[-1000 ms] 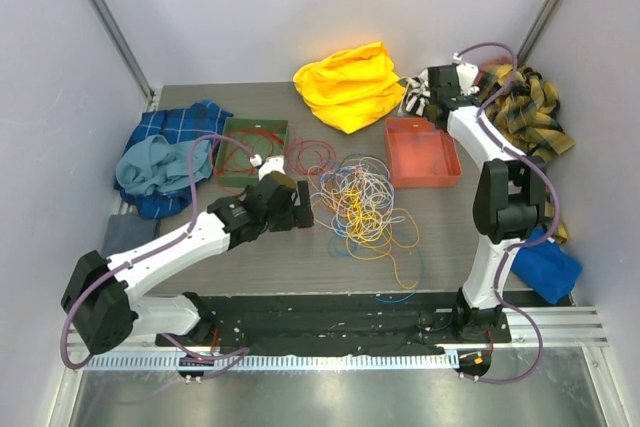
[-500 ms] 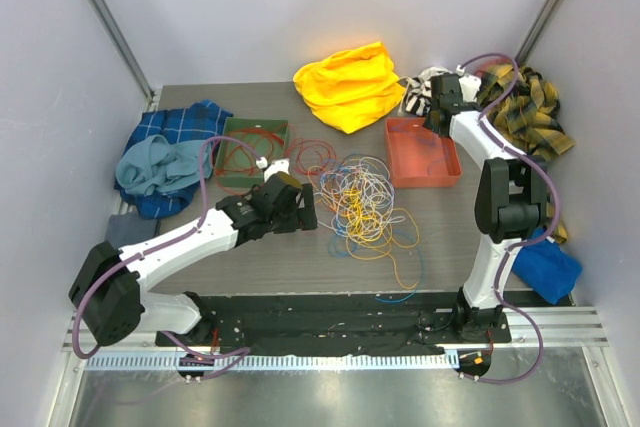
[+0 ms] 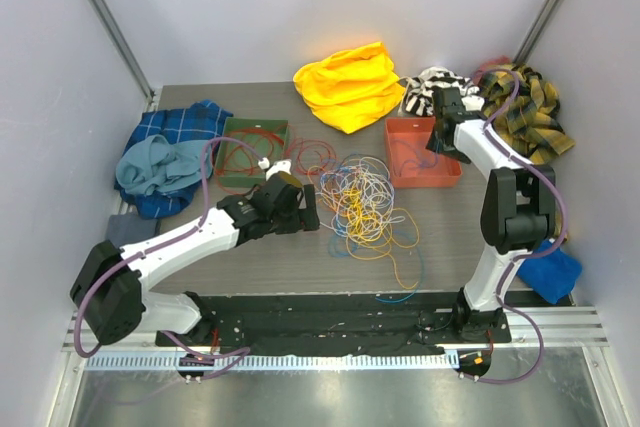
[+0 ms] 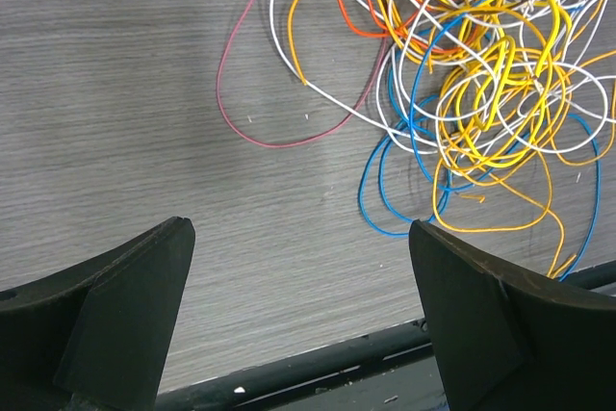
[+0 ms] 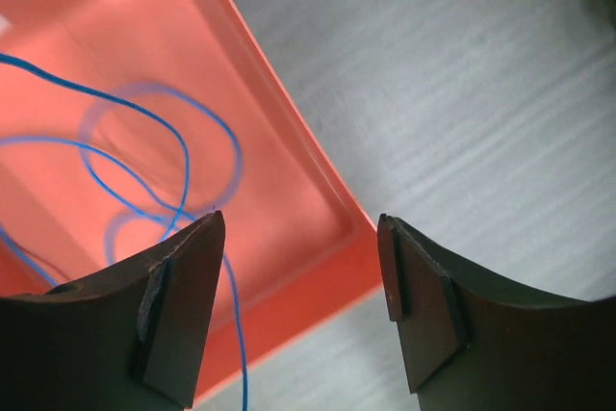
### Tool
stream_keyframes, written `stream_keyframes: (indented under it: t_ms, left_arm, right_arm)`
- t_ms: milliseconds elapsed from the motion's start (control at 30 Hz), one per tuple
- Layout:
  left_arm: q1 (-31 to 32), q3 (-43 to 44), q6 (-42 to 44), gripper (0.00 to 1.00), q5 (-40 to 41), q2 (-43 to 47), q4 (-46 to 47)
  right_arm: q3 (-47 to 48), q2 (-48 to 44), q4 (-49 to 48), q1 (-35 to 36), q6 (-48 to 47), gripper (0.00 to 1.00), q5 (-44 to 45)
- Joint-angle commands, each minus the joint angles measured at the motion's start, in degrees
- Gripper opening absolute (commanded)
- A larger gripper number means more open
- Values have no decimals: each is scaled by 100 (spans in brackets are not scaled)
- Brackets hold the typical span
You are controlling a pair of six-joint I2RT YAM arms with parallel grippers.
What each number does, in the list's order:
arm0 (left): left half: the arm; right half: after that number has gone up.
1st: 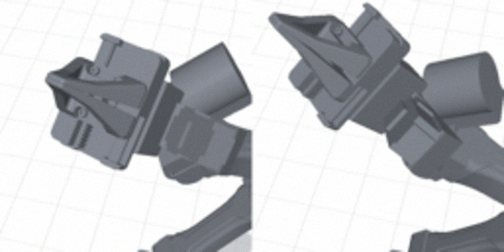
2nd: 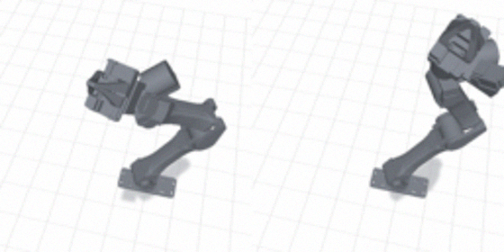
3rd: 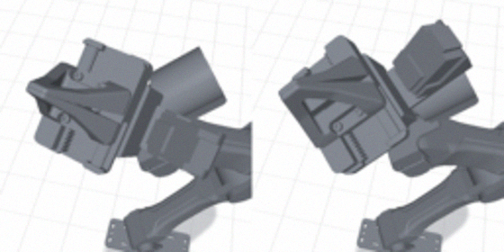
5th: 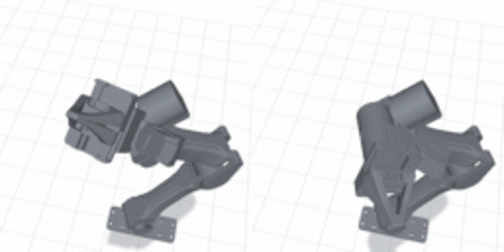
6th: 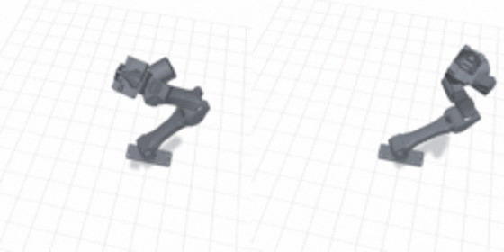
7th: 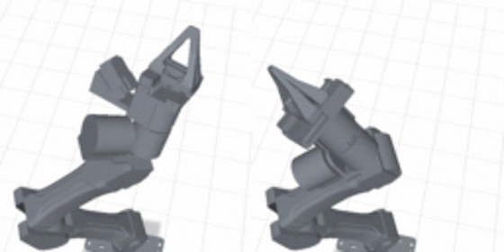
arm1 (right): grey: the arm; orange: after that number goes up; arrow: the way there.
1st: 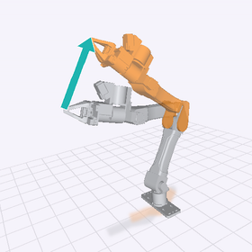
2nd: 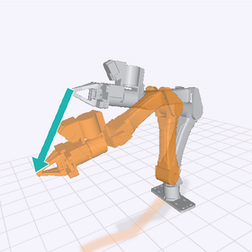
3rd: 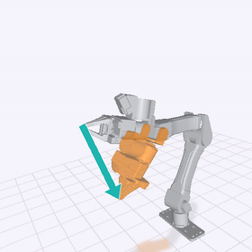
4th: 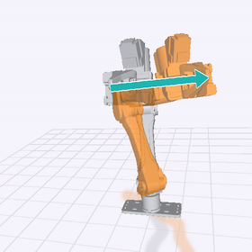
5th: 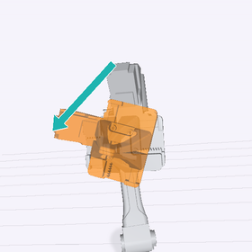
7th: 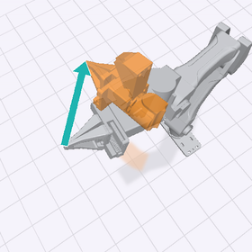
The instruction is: Untangle the cables
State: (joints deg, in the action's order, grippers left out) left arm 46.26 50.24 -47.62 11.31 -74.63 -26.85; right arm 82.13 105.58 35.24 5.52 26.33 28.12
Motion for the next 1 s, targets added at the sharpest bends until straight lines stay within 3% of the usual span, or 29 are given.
stream_keyframes:
  t_ms: [0,133,267,500,733,900,967]
  left_arm:
    - [-12,223,-2,100,-164,-60,145]
    - [-3,214,-20,100,-225,-78,250]
    - [6,241,-46,100,-349,-139,321]
    - [32,13,-108,100,-358,159,426]
    - [32,-32,-108,100,-375,238,426]
    - [32,-102,-178,100,-367,343,461]
    - [32,-207,-213,99,-323,423,496]
  right_arm:
    - [-180,-319,421,37,74,71,88]
    - [931,-117,878,151,31,70,578]
    - [2245,822,1607,581,-784,71,2572]
    - [1605,1184,1818,608,-524,75,3454]
    - [2131,1080,2285,538,-93,77,3499]
    - [2159,518,2241,529,188,76,2736]
    - [1765,-191,1744,712,215,75,2236]
